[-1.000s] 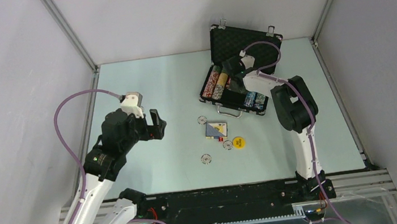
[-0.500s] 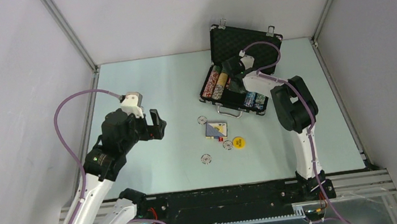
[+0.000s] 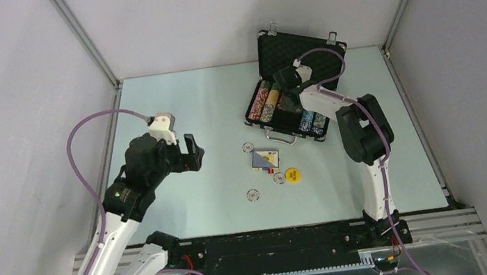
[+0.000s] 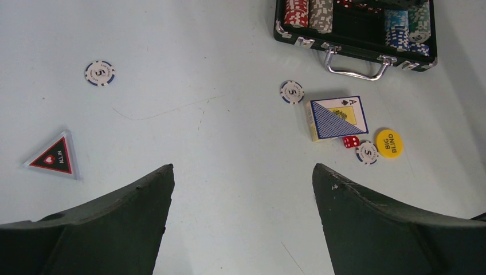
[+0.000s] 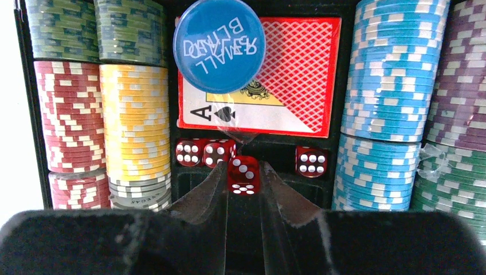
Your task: Pack up texas hold em set
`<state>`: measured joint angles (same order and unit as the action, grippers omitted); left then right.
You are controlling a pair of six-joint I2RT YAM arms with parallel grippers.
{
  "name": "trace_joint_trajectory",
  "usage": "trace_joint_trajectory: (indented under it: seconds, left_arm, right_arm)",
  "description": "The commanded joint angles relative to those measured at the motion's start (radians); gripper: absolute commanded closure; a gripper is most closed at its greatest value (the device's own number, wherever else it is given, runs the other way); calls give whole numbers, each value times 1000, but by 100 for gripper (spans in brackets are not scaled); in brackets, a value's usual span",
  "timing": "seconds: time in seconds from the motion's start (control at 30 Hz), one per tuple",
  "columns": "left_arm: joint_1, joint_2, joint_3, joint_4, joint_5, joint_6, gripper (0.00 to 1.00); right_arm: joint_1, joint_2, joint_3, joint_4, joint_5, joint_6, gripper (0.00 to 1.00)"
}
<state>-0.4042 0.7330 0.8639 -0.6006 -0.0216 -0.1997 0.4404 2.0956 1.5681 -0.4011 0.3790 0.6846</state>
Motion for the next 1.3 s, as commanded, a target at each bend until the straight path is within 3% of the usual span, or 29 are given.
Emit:
trace_joint_trajectory:
  seconds: [0.0,1.27]
  left_arm:
    - [8,-1,-2,32,12,25,5]
    - [8,5,-3,32,14,26,4]
  right_arm:
    - [-12,-38,41,-32,-29,-3,80]
    - [-51,29,87,-85,-98,-8,76]
